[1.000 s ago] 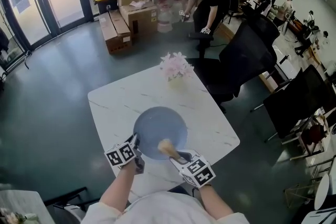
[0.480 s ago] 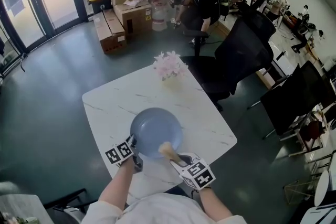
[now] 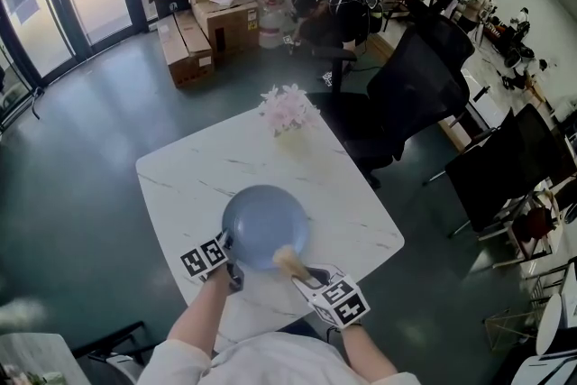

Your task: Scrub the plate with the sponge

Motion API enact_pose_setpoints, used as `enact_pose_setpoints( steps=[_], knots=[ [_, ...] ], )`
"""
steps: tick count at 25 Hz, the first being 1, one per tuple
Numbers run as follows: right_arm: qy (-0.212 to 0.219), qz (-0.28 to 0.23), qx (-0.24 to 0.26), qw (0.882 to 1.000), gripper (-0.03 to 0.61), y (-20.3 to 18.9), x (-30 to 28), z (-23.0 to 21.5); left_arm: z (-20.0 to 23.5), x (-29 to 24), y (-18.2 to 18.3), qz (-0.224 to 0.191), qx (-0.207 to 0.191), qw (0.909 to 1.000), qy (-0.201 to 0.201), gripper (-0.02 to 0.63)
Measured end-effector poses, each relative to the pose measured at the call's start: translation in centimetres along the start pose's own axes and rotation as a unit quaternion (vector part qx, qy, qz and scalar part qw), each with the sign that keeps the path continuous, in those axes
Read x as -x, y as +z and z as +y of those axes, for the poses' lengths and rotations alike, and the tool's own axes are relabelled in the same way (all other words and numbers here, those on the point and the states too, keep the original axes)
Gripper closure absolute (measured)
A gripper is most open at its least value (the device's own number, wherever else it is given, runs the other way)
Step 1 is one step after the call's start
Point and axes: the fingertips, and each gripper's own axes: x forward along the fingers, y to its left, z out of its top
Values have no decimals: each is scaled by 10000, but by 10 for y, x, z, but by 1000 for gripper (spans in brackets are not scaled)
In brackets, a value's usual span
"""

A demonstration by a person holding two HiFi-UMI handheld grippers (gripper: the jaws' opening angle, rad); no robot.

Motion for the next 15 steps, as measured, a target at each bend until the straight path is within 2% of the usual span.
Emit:
enact_pose_setpoints(
  steps=[8,15],
  knots=[
    [38,29,-54,10000,457,-3,0,-3,9,-11,-6,147,55,9997,174,571],
    [66,67,-93,9999,457,-5,-6,-5,15,-21,-6,257,281,9990,239,569]
  ],
)
